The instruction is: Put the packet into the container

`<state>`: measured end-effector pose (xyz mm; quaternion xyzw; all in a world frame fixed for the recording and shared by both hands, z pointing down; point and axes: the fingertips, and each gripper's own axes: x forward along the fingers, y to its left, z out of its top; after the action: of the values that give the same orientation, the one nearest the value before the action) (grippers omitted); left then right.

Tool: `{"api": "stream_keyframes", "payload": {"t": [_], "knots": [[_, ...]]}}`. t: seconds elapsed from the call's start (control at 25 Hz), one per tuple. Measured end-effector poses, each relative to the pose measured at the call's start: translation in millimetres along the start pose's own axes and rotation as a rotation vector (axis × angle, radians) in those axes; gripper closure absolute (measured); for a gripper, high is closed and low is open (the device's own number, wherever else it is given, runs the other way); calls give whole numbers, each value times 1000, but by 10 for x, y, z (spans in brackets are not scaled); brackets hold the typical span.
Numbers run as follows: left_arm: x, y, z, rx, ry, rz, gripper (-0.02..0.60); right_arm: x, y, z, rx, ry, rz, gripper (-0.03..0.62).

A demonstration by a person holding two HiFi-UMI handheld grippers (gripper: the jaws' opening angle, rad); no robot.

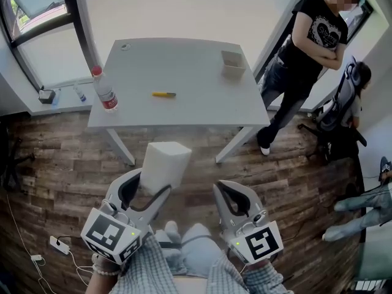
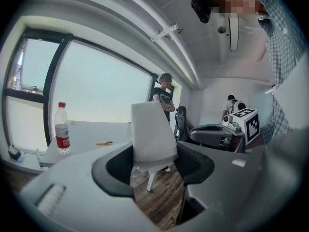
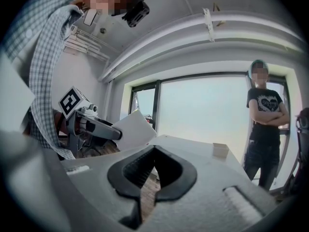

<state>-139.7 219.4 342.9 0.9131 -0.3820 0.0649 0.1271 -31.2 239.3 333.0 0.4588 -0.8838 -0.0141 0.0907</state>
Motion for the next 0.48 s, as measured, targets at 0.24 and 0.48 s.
{"api": "stream_keyframes", "payload": {"t": [0.24,0.48], "knots": [[-86,37,23,-13,-25,-5,328,-41,48,-29,-16,11,-18,595],[-85,67,3,-37,-22,-5,328,-36,32,-35,-21,21,-21,595]]}}
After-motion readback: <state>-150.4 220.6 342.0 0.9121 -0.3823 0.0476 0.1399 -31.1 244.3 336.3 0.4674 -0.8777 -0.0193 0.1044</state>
